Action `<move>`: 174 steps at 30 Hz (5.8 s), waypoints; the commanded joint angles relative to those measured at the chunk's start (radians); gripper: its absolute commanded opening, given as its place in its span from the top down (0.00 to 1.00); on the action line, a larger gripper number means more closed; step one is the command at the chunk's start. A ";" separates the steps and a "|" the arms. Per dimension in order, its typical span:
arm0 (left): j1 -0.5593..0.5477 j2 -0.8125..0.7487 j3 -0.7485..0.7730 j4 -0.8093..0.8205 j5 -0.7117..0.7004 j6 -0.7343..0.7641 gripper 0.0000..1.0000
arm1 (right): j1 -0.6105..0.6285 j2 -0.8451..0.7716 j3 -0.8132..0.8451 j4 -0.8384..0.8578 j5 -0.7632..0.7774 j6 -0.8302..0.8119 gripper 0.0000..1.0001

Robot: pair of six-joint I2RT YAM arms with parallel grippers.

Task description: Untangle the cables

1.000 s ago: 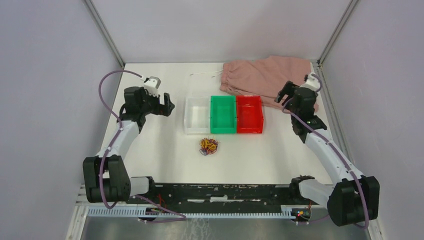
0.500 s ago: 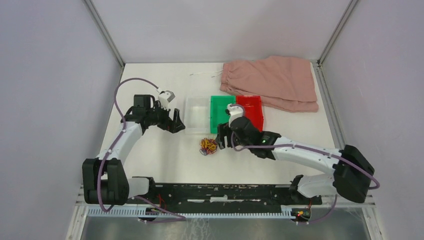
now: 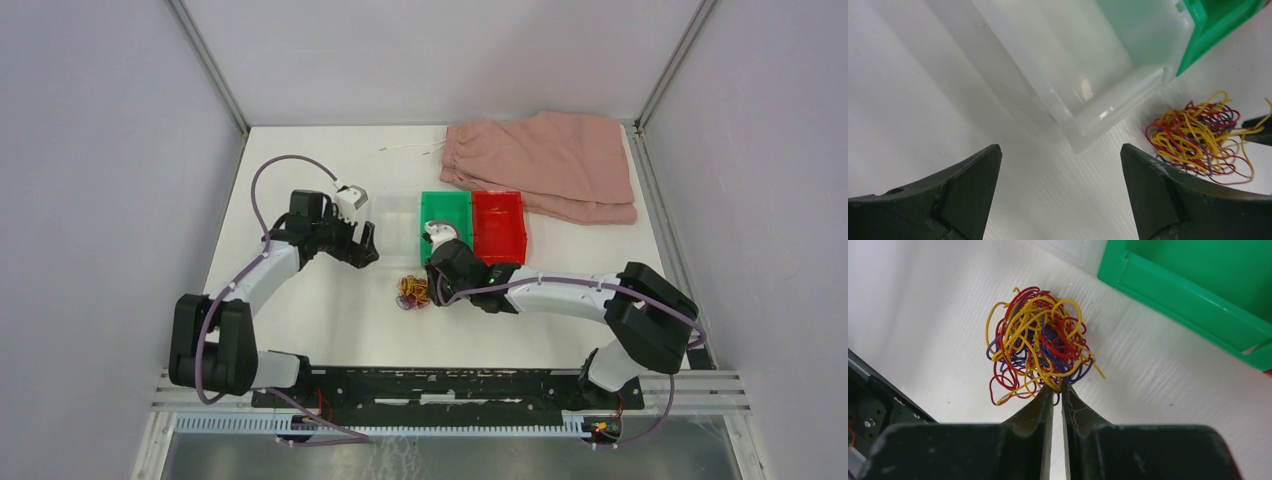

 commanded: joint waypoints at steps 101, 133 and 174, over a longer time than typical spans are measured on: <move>-0.241 -0.344 0.212 -0.651 0.358 0.360 0.17 | 0.039 -0.330 0.051 0.128 -0.349 0.096 1.00; -0.244 -0.415 0.148 -0.340 -0.094 0.185 0.97 | 0.048 -0.338 0.015 0.108 -0.265 0.170 0.96; -0.245 -0.965 0.009 -0.293 0.285 0.760 0.97 | 0.013 -0.213 0.225 0.126 -0.413 0.166 0.18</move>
